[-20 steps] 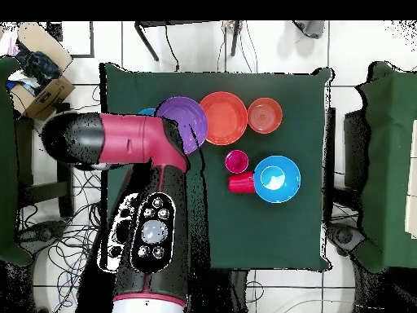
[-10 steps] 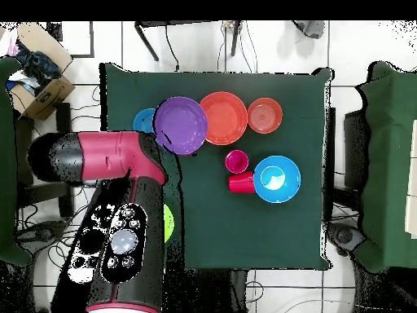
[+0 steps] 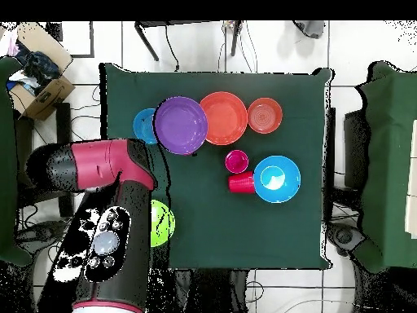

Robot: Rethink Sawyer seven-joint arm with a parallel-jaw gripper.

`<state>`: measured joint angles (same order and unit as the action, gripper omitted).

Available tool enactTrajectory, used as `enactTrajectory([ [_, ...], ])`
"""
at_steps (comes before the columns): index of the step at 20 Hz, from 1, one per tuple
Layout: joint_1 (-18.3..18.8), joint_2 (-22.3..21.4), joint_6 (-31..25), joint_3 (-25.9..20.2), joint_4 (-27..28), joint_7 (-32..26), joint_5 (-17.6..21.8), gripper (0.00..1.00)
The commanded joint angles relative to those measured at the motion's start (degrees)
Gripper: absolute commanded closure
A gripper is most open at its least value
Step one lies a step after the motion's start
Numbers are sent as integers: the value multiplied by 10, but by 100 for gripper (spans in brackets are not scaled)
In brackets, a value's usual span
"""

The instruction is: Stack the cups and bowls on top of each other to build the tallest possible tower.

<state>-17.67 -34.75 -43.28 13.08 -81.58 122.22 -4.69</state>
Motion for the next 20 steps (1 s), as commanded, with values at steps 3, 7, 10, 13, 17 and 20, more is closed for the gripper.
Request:
enactTrajectory([
  [3, 10, 43, 52, -22, -60, 36, 48, 0],
  [7, 12, 56, 74, -26, -70, 29, 51, 0],
  [10, 10, 66, 83, -24, -73, 27, 56, 0],
  [13, 15, 71, 88, -29, -80, 19, 56, 0],
  [17, 36, 65, 97, -61, -115, 13, 27, 0],
  [20, 40, 67, 97, -74, -132, 23, 13, 0],
])
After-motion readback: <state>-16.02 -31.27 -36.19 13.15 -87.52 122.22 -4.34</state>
